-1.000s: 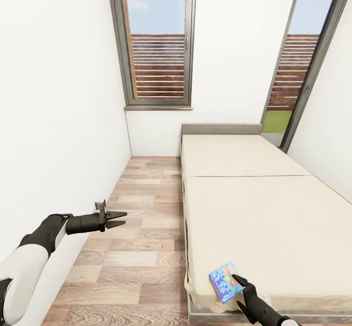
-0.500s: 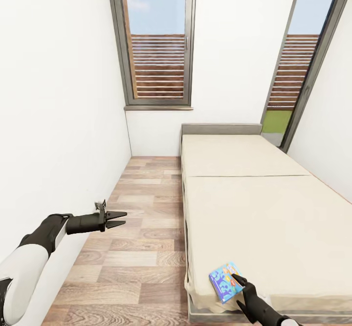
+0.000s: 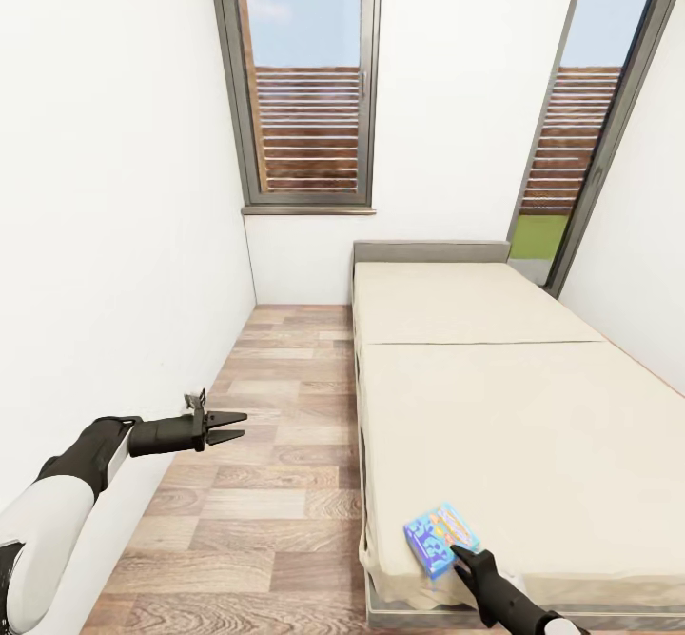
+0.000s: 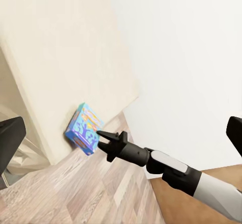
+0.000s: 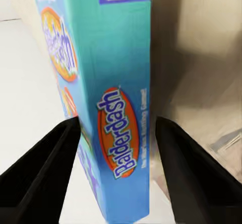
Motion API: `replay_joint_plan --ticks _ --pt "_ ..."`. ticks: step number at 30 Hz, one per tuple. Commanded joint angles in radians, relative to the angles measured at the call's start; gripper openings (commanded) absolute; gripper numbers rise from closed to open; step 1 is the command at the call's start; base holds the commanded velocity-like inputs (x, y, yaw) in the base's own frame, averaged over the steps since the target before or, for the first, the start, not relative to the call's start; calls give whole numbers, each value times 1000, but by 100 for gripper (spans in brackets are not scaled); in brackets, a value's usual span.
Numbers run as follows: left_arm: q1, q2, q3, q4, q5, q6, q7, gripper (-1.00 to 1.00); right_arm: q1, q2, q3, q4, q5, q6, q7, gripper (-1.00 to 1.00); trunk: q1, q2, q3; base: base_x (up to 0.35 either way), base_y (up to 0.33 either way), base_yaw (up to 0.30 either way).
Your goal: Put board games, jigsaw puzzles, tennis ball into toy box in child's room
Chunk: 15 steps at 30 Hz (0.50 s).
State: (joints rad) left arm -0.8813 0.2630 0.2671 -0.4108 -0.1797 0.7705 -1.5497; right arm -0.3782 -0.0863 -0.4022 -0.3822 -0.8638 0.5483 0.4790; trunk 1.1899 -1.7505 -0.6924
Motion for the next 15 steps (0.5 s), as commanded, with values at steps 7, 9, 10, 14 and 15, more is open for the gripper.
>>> replay_joint_plan --ticks 7,9,10,14,15 --pt "-1 -1 6 -2 -10 11 -10 100 -1 0 -2 0 -3 9 0 -100 0 0 -1 0 0 0" --pt "-1 -1 5 -2 -10 12 -10 100 -1 0 -1 0 -3 9 0 -100 -8 14 5 0 0 0" --pt "-1 -1 5 -2 -10 13 -10 100 -1 0 -1 0 -3 9 0 -100 -12 21 8 0 0 0" --pt "-1 -1 4 -2 -10 15 -10 100 -1 0 -1 0 -3 9 0 -100 -27 49 21 0 0 0" --pt "-1 -1 4 -2 -10 16 -10 100 -1 0 -1 0 -3 9 0 -100 -31 56 24 0 0 0"
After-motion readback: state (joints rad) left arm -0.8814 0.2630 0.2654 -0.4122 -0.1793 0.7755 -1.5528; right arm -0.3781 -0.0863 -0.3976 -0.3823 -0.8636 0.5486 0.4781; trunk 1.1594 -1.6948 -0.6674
